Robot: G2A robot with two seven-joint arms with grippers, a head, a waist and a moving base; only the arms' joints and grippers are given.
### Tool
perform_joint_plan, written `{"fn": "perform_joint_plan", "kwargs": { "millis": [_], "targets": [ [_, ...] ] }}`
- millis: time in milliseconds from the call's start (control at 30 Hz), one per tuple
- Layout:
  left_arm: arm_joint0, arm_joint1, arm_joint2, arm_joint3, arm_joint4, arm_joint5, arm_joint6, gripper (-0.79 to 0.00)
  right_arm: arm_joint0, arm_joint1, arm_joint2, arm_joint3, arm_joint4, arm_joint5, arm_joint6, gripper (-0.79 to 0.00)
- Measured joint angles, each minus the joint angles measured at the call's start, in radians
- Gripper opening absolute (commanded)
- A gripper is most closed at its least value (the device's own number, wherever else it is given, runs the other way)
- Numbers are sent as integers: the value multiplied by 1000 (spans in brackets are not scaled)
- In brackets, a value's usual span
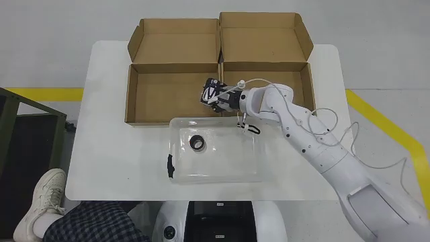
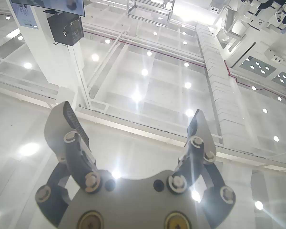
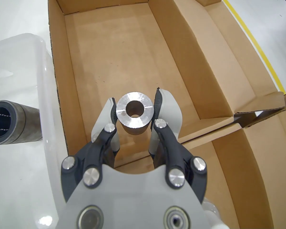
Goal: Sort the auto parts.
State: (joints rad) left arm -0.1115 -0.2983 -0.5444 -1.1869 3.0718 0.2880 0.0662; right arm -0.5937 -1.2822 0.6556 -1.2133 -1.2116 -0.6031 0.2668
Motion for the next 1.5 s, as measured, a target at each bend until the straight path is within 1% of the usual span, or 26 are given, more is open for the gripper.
{"fn": "perform_joint_plan", "kwargs": {
  "millis": [167,267,400,600,733,933,1167,1367,1500],
  "targets": [
    [0,0,0,0,0,0,0,0,4,-9,-3,11,-14,3,15,-548],
    [0,0,0,0,0,0,0,0,5,-14,-3,17,-20,5,22,-499],
    [0,0,0,0,0,0,0,0,6,-20,-1,21,-29,9,30,-453],
    [0,0,0,0,0,0,0,0,5,-26,6,22,-36,4,34,-425],
    [0,0,0,0,0,0,0,0,-2,-23,27,-12,-38,-4,19,-422],
    [0,0,0,0,0,0,0,0,-43,-4,82,-120,-48,-33,8,-419],
    [0,0,0,0,0,0,0,0,-149,31,149,-333,-58,-120,35,-428],
    [0,0,0,0,0,0,0,0,-251,52,167,-494,-87,-168,61,-406],
    [0,0,0,0,0,0,0,0,-297,59,161,-541,-102,-183,70,-397]
  ]
}}
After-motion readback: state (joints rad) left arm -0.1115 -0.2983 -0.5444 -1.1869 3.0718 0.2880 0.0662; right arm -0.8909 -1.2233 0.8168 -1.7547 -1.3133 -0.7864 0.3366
